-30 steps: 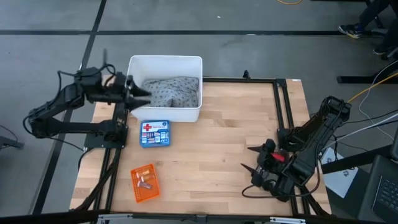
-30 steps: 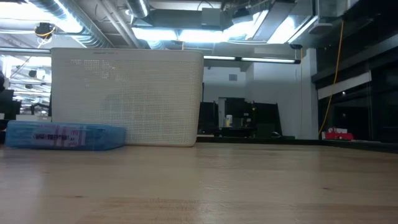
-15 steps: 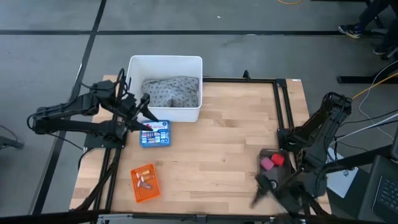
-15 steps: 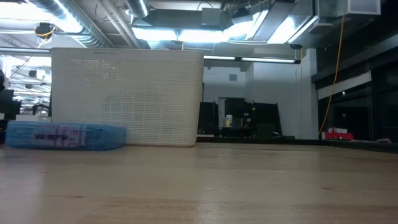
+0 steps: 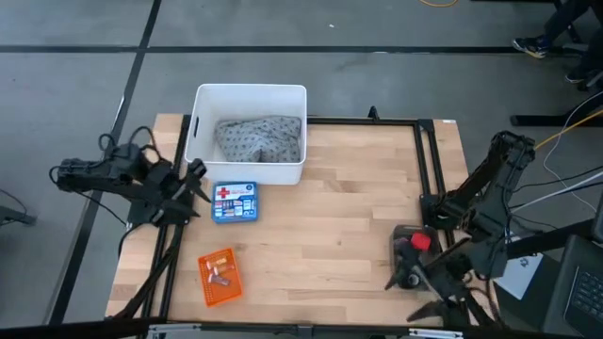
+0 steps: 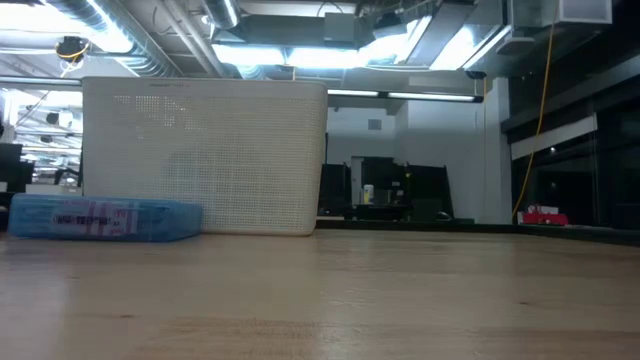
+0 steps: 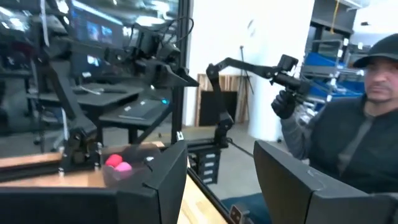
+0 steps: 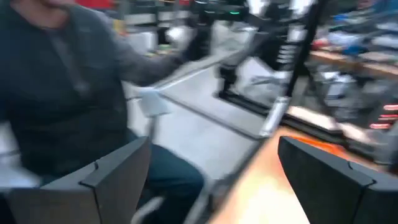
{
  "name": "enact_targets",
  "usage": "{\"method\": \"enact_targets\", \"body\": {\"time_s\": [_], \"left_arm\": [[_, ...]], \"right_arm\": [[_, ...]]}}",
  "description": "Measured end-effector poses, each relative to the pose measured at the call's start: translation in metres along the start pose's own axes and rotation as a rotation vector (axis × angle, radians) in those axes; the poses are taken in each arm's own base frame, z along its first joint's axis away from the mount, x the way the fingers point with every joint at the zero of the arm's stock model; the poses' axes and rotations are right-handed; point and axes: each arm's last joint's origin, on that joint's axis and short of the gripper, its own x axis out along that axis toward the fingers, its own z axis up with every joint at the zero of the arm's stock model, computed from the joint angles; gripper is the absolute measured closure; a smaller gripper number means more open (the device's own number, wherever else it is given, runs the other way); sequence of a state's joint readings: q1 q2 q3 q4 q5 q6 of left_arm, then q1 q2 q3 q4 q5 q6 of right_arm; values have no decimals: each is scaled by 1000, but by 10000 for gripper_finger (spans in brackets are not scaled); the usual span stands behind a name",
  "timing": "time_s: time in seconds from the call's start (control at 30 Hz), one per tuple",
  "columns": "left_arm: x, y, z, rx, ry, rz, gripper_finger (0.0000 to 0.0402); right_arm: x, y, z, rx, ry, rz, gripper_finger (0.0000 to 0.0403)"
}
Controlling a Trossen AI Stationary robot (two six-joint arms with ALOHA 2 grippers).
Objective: Pick & place medical supplies in basket/bin
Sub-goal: Return to Home Position
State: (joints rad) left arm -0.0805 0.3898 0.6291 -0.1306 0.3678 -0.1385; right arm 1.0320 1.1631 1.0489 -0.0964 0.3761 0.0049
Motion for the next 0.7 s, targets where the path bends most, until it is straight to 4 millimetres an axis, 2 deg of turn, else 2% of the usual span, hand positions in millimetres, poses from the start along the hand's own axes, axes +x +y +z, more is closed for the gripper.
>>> {"method": "enact_targets", "body": {"time_s": [0.17, 0.23, 0.37, 0.57, 0.7], "left_arm": [[1, -3, -17, 44, 5, 33, 219], [2, -5, -23, 58, -9, 36, 219], [-3, -7, -37, 95, -39, 52, 219], [-14, -7, -68, 83, -85, 63, 219], [-23, -7, -80, 75, -104, 74, 219]], "right_arm": [[-2, 0, -6, -32, -38, 323, 50], [-4, -2, -16, -27, -27, 366, 50], [-20, -13, -39, 71, -23, 241, 50], [-55, -26, -74, 128, -89, 191, 50], [-69, -33, -92, 151, -78, 123, 50]]}}
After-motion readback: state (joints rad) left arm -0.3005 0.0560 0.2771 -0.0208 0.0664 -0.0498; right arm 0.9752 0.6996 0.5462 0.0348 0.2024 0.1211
